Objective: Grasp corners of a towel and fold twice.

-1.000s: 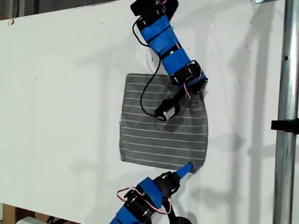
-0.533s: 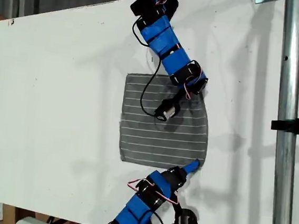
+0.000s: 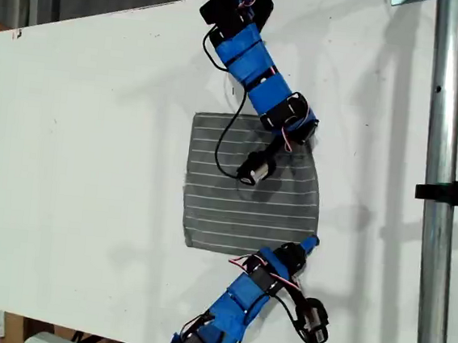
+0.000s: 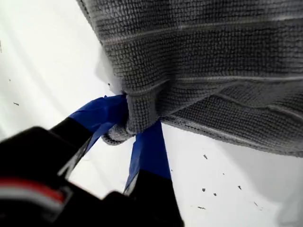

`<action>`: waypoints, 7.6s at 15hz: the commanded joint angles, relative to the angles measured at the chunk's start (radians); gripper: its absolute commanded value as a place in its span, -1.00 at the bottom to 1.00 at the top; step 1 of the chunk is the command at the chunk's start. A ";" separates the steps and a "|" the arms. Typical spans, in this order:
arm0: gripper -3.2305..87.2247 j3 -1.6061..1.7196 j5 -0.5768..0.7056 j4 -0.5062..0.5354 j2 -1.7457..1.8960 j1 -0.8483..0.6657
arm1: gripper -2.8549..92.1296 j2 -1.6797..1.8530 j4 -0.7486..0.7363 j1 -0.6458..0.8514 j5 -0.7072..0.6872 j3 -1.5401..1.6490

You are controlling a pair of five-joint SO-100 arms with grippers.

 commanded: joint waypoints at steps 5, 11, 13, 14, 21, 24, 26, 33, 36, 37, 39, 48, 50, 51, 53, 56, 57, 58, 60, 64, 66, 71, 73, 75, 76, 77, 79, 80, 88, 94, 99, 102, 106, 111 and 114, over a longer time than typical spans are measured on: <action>-0.99 -0.390 -0.143 0.388 -0.238 -0.028 | -0.94 -0.002 -0.032 -0.002 -0.011 -0.012; -0.99 -0.408 0.072 0.365 0.055 0.031 | -0.94 0.213 -0.029 -0.106 -0.021 -0.031; -0.99 -0.402 0.158 0.322 0.161 0.077 | -0.94 0.256 -0.055 -0.178 -0.051 -0.109; -0.99 -0.391 0.209 0.305 0.184 0.089 | -0.94 0.252 -0.074 -0.192 -0.087 -0.133; -1.00 -0.221 0.196 0.440 0.305 -0.181 | -0.94 0.453 0.190 0.092 -0.067 0.080; -1.00 -0.126 0.249 0.443 0.344 -0.403 | -0.94 0.476 0.382 0.258 -0.072 0.137; -1.00 -0.064 0.307 0.431 0.370 -0.568 | -0.94 0.529 0.382 0.380 -0.100 0.232; -1.00 0.069 0.477 0.328 0.604 -0.871 | -0.94 0.893 0.193 0.759 -0.293 0.414; -1.00 0.230 0.459 0.256 0.715 -0.848 | -0.94 0.992 0.101 0.693 -0.273 0.560; -1.00 0.259 0.436 0.250 0.704 -0.821 | -0.94 0.985 0.069 0.638 -0.235 0.603; -0.99 0.331 0.376 0.216 0.669 -0.755 | -0.94 0.960 0.005 0.534 -0.140 0.690; -0.42 0.086 0.204 0.318 0.287 -0.486 | -0.43 0.759 -0.057 0.445 0.083 0.787; -0.39 0.040 0.229 0.445 0.391 -0.505 | -0.35 0.899 0.043 0.465 0.075 0.775; -0.39 0.114 0.222 0.451 0.522 -0.535 | -0.36 0.982 0.077 0.474 0.074 0.787; -0.38 0.336 0.201 0.434 0.841 -0.632 | -0.42 1.173 0.101 0.483 0.081 0.879; -0.30 0.583 0.192 0.325 1.193 -0.634 | -0.47 1.546 0.155 0.451 0.207 1.114; -0.30 0.672 0.186 0.261 1.292 -0.603 | -0.47 1.692 0.161 0.422 0.268 1.215; -0.29 0.781 0.175 0.202 1.407 -0.581 | -0.48 1.815 0.164 0.385 0.321 1.296; -0.78 1.040 0.161 0.130 1.747 -0.548 | -0.36 1.944 0.206 0.344 0.431 1.373; -0.99 1.477 0.094 0.032 2.476 -0.451 | -0.08 2.161 0.077 0.434 0.449 1.563; -0.99 1.548 0.072 -0.017 2.474 -0.423 | -0.08 2.246 0.117 0.497 0.491 1.626; -0.99 1.572 0.074 -0.046 2.474 -0.431 | -0.11 1.976 0.012 0.526 0.528 1.595; -0.99 1.574 0.077 -0.048 2.474 -0.439 | -0.11 1.660 -0.199 0.502 0.540 1.545; -0.99 1.574 0.072 -0.048 2.474 -0.439 | -0.11 1.494 -0.373 0.512 0.522 1.514; -0.99 1.574 0.072 -0.043 2.474 -0.436 | -0.11 1.476 -0.431 0.522 0.514 1.514; -0.99 1.574 0.071 -0.043 2.474 -0.434 | -0.11 1.465 -0.463 0.534 0.505 1.511; -0.99 1.574 0.071 -0.043 2.474 -0.436 | -0.11 1.416 -0.548 0.552 0.494 1.511; -0.99 1.574 0.072 -0.044 2.474 -0.437 | -0.12 1.358 -0.623 0.554 0.491 1.508; -0.99 1.557 0.069 -0.014 2.474 -0.420 | -0.94 0.772 -0.506 0.569 0.273 0.976; -0.99 1.560 0.086 -0.021 2.474 -0.426 | -0.94 0.890 0.449 0.472 0.299 0.736; -0.99 1.560 0.078 -0.020 2.474 -0.416 | -0.94 0.793 -0.308 0.448 0.064 0.583; -0.99 1.562 0.081 -0.017 2.474 -0.417 | -0.94 0.680 -0.522 0.448 0.055 0.541; -0.99 1.563 0.081 -0.025 2.474 -0.416 | -0.52 0.683 -0.761 0.460 -0.038 0.571; -0.99 1.566 0.086 -0.031 2.474 -0.419 | -0.76 0.953 -1.269 0.430 -0.172 0.816; -0.99 1.583 0.083 -0.037 2.474 -0.433 | -0.87 1.374 -1.143 0.457 -0.155 1.126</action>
